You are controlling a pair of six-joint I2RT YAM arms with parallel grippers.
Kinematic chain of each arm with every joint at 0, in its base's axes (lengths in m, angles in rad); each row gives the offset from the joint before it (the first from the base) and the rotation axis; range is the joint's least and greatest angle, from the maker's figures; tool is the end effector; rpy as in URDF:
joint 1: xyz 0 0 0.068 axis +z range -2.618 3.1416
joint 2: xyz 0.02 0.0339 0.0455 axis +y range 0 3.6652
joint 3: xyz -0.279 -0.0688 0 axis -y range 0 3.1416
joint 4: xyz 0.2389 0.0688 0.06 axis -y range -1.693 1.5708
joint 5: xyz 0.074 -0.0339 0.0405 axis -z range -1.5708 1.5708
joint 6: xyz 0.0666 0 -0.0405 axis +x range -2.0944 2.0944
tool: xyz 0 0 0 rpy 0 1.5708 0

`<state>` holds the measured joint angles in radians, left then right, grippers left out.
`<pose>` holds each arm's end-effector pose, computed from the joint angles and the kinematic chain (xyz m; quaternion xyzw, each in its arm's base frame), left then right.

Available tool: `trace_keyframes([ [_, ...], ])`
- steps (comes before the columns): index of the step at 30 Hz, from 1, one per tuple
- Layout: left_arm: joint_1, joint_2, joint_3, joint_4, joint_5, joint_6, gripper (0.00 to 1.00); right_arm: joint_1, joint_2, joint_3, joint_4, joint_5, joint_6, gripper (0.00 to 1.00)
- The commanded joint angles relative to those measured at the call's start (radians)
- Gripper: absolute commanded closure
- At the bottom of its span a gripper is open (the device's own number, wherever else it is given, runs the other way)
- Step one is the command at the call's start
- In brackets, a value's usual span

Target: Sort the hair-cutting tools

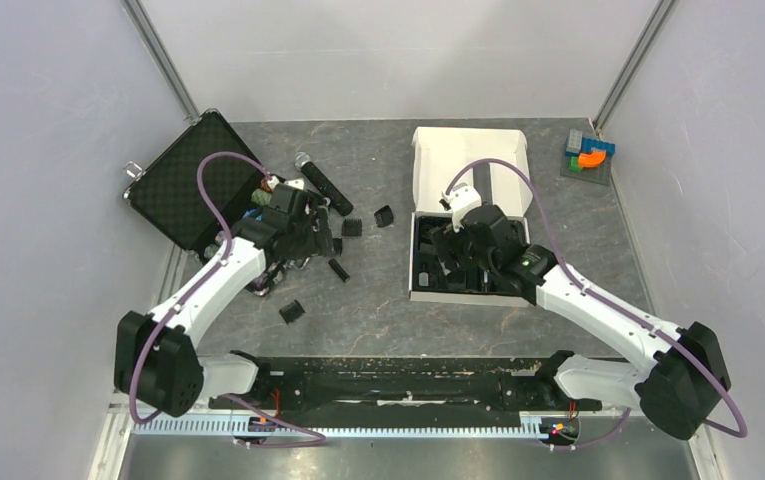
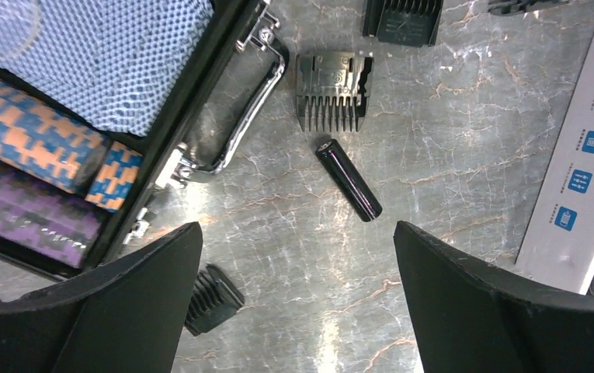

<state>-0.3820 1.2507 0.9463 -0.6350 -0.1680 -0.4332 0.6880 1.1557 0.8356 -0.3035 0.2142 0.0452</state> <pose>0.2459 -0.0868 0.2512 -0.0503 0.9463 -0.0494 0.3157 0.2145 0.1580 0.2694 -0.2333 0.8549 0.0737 0.4574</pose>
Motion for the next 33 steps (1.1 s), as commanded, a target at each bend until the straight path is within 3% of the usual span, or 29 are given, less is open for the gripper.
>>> trace_keyframes([
  [1,-0.006,0.084,0.028,0.002,0.084,-0.127,0.00,0.001,0.006,-0.021,0.039,0.028,0.031,0.15],
  [8,-0.017,0.224,0.008,0.067,0.143,-0.220,0.03,0.001,-0.002,-0.038,0.045,0.069,0.019,0.13],
  [21,-0.061,0.369,0.023,0.147,0.109,-0.263,0.31,-0.007,-0.011,-0.082,0.077,0.070,0.015,0.11],
  [33,-0.079,0.410,-0.001,0.195,0.123,-0.271,0.58,-0.012,0.001,-0.086,0.088,0.035,0.022,0.11],
])
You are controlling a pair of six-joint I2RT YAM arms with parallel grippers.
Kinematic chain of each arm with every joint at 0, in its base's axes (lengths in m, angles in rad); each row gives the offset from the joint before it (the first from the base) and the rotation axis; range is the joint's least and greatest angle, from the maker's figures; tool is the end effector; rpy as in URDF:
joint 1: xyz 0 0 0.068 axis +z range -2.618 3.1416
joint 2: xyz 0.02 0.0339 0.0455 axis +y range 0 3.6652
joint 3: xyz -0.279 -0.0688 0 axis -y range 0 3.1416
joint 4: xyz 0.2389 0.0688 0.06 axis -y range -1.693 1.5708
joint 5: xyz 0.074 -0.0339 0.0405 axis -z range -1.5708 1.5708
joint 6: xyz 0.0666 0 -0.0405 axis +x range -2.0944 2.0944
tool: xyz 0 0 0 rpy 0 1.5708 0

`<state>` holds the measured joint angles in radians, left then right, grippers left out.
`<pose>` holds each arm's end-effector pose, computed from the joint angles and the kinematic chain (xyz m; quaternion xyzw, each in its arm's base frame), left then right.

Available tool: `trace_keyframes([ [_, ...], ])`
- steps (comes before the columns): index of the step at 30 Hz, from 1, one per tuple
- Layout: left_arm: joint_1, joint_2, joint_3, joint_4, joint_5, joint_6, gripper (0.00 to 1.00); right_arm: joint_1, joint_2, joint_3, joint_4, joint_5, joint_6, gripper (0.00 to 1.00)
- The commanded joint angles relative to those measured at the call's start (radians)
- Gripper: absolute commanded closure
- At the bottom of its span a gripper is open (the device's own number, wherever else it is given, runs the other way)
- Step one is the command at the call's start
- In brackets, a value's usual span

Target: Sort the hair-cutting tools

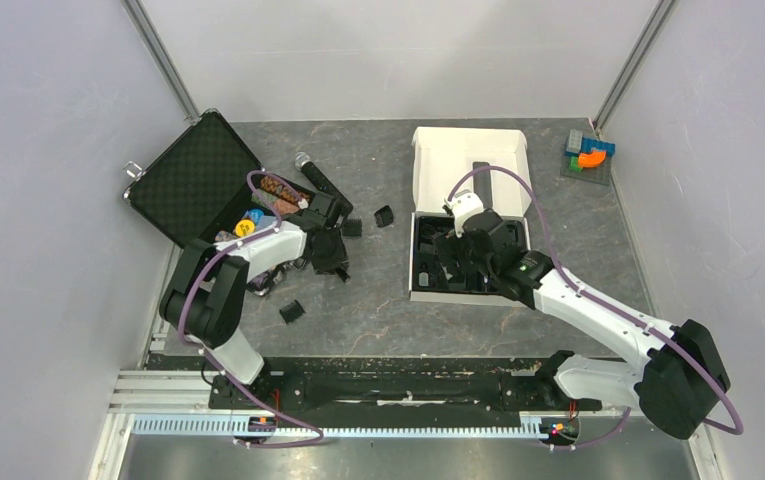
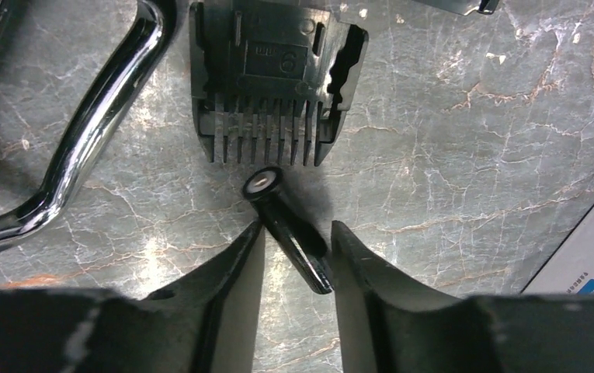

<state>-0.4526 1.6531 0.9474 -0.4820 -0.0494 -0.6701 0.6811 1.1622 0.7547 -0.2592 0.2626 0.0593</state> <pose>0.2858 -0.1353 0.1519 -0.1112 0.9751 -0.0808 0.1740 0.2136 0.1509 0.2444 -0.2184 0.8666 0.0469 0.4463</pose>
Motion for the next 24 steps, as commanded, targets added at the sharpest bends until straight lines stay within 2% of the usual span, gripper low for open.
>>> trace_keyframes([
  [1,-0.009,0.002,-0.007,0.045,0.007,-0.034,0.61,-0.006,-0.006,-0.005,0.044,-0.018,0.011,0.11],
  [6,-0.015,-0.048,-0.021,0.060,0.016,-0.023,0.73,-0.005,-0.015,-0.003,0.057,-0.046,0.029,0.11],
  [9,-0.027,-0.103,-0.034,0.103,0.045,-0.003,0.74,-0.005,-0.027,-0.006,0.088,-0.096,0.056,0.11],
  [17,-0.100,-0.284,-0.092,0.316,0.226,0.071,0.73,-0.005,-0.009,-0.024,0.249,-0.306,0.196,0.13],
  [24,-0.195,-0.417,-0.150,0.432,0.257,0.179,0.73,-0.005,0.019,-0.021,0.355,-0.401,0.257,0.14],
])
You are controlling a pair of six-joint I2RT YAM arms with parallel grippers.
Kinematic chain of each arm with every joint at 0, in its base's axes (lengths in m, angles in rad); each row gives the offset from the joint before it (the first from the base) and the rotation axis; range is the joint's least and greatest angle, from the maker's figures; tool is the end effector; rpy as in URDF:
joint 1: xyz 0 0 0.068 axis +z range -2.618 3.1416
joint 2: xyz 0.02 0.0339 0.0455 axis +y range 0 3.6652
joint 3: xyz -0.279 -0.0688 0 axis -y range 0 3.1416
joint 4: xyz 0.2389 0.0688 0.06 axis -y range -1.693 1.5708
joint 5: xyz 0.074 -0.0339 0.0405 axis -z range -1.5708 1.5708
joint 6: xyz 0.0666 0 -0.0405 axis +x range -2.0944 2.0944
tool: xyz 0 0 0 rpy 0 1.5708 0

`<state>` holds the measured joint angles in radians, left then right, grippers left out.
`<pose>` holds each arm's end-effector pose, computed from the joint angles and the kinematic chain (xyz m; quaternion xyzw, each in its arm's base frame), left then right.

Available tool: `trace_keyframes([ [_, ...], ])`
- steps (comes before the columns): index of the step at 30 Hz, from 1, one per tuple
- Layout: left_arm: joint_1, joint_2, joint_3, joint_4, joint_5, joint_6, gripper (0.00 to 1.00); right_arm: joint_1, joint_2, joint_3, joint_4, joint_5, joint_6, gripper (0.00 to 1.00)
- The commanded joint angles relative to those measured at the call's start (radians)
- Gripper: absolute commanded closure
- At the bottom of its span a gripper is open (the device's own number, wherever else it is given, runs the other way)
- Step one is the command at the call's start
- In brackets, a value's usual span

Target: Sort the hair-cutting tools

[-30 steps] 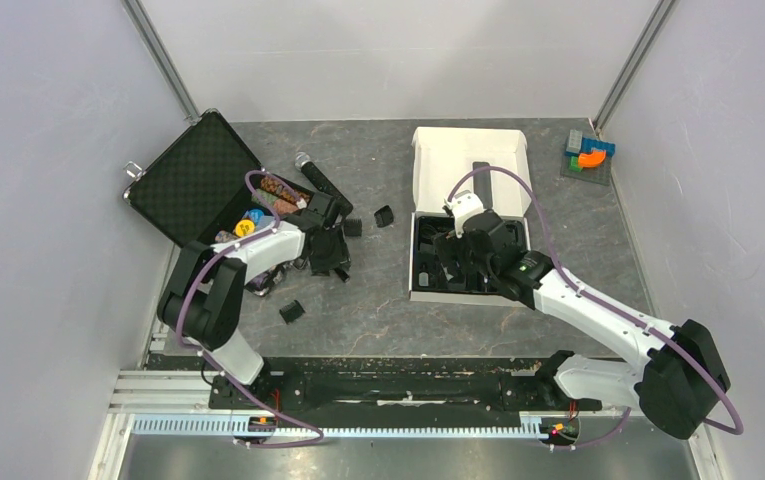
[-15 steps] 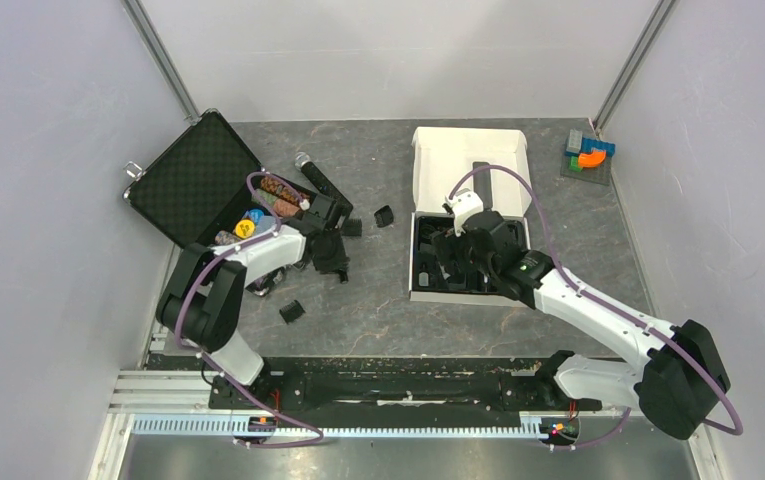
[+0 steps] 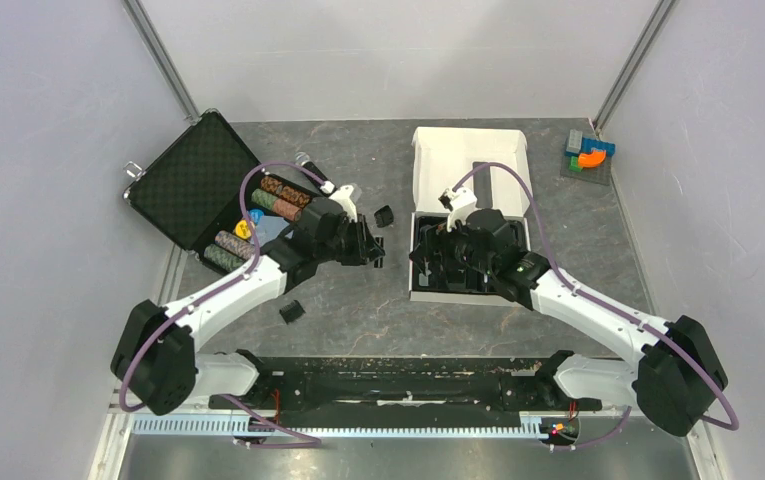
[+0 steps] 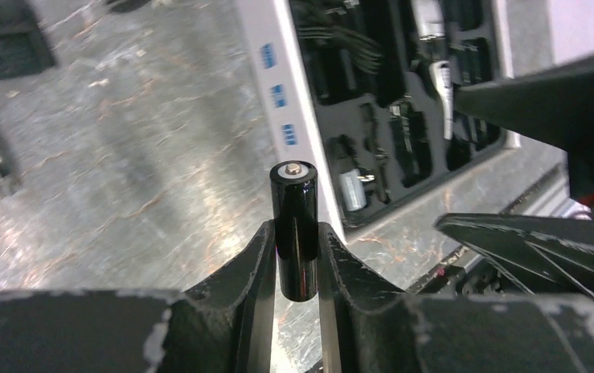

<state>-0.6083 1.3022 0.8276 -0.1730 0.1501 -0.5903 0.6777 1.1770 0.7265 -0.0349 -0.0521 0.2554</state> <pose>0.2384 -0.1781 0.2423 0.0414 0.8925 -0.3059 0.3289 0.2147 0.1773 0.2556 -0.1926 0.8342 0.2521 0.4511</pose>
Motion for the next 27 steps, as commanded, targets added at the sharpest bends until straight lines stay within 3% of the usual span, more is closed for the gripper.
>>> trace_keyframes([
  [1,-0.047,-0.078,-0.038,0.138,0.067,0.107,0.73,-0.002,0.005,0.004,0.150,-0.098,0.073,0.14],
  [14,-0.138,-0.146,-0.066,0.241,0.114,0.174,0.73,-0.004,0.020,-0.045,0.375,-0.185,0.210,0.20],
  [22,-0.149,-0.160,-0.077,0.265,0.111,0.175,0.73,-0.004,0.060,-0.062,0.431,-0.257,0.268,0.34],
  [27,-0.153,-0.164,-0.081,0.278,0.106,0.172,0.73,-0.004,0.062,-0.082,0.455,-0.275,0.292,0.49],
])
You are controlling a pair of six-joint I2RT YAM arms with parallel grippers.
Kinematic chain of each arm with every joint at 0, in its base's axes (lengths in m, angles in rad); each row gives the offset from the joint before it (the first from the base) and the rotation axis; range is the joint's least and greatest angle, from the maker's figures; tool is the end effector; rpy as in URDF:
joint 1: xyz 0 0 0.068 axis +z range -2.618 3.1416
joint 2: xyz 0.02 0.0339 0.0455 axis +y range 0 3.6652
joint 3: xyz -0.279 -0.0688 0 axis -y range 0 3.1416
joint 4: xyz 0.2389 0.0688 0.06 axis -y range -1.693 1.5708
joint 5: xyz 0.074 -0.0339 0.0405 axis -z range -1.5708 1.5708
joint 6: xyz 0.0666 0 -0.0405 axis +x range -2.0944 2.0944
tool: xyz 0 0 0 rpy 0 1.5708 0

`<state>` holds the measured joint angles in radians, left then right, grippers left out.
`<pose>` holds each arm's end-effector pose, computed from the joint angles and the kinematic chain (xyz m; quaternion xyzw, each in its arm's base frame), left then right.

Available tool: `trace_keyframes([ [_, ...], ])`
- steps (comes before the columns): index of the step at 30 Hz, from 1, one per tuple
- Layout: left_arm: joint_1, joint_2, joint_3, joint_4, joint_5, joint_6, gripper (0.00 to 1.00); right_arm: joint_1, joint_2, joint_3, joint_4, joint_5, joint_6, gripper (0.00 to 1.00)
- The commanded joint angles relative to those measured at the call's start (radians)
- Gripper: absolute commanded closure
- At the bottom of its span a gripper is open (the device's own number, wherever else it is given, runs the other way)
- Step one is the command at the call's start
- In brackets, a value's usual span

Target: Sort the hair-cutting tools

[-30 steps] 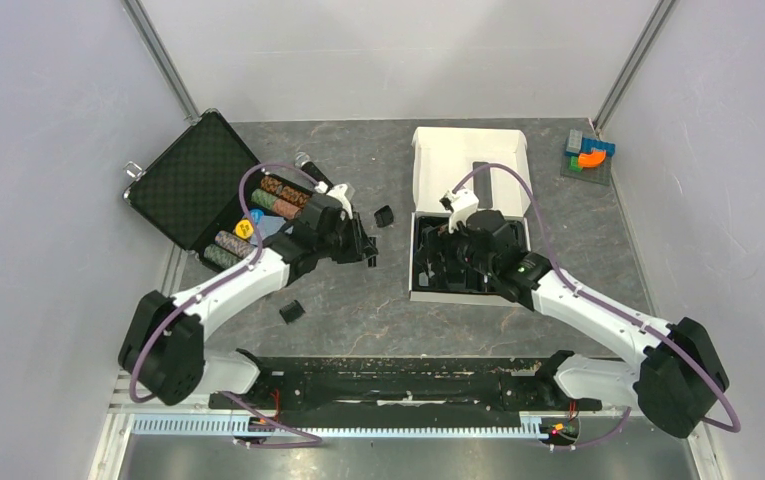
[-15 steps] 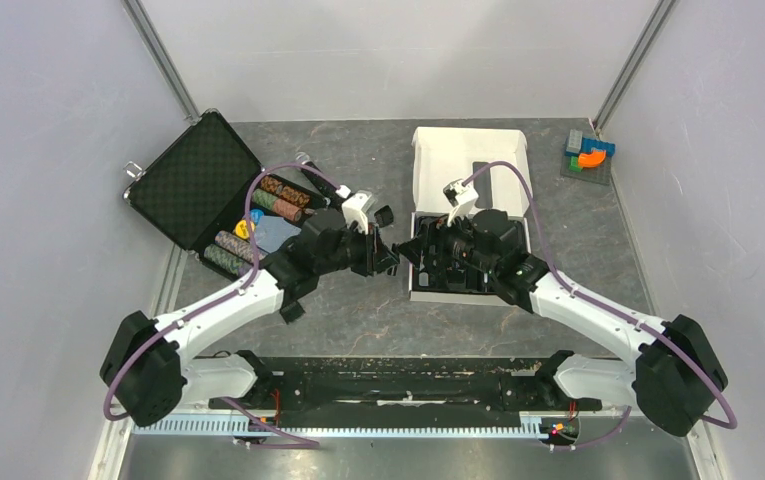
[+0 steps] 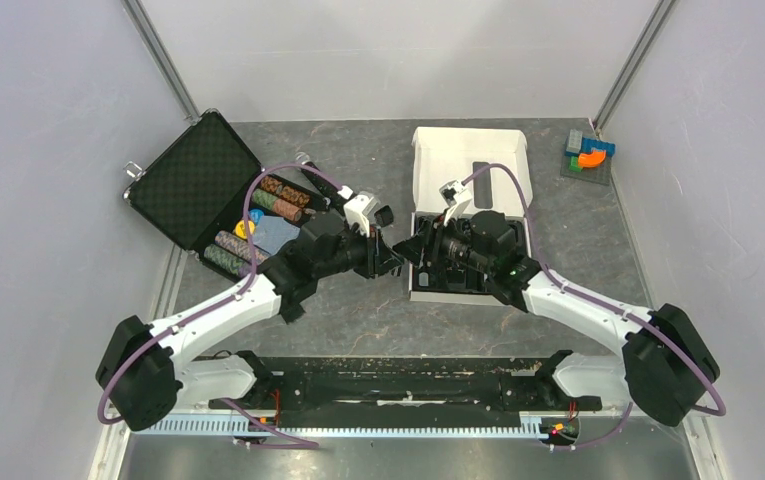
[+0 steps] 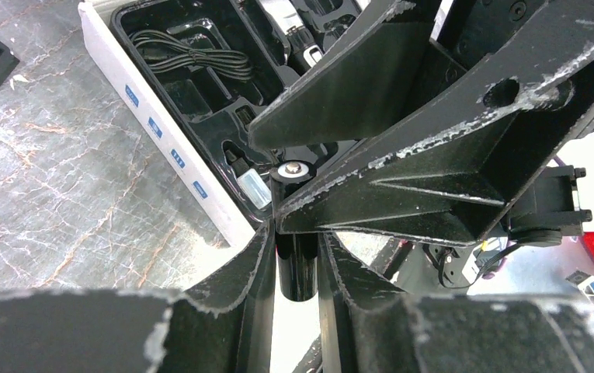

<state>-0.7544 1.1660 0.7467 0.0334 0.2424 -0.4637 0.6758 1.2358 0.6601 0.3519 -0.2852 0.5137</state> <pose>0.1940 -0.2042 0.2753 0.1861 0.8050 -0.3994 0.3972 0.2191 0.1997 0.2666 -0.1510 0.7640 0.4379 0.4491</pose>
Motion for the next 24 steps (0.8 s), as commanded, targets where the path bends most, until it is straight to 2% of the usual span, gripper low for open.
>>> trace_keyframes([
  [1,-0.007,-0.027,0.000,0.074,0.015,0.045,0.72,-0.002,0.002,-0.017,0.070,-0.047,0.035,0.53],
  [6,-0.008,-0.023,-0.001,0.073,0.014,0.042,0.68,-0.011,-0.004,0.000,0.033,-0.051,0.005,0.82],
  [8,-0.008,-0.027,-0.002,0.072,0.009,0.040,0.64,-0.020,-0.008,0.007,0.016,-0.051,-0.008,0.91],
  [13,-0.007,-0.045,0.012,0.040,-0.022,0.050,0.41,-0.065,-0.032,0.013,-0.037,-0.029,-0.052,0.95],
  [20,0.013,-0.118,0.109,-0.200,-0.242,0.087,0.02,-0.224,-0.092,0.036,-0.182,0.110,-0.190,0.96],
  [24,0.105,-0.146,0.183,-0.358,-0.338,0.105,0.00,-0.265,-0.087,0.075,-0.255,0.267,-0.281,0.96],
])
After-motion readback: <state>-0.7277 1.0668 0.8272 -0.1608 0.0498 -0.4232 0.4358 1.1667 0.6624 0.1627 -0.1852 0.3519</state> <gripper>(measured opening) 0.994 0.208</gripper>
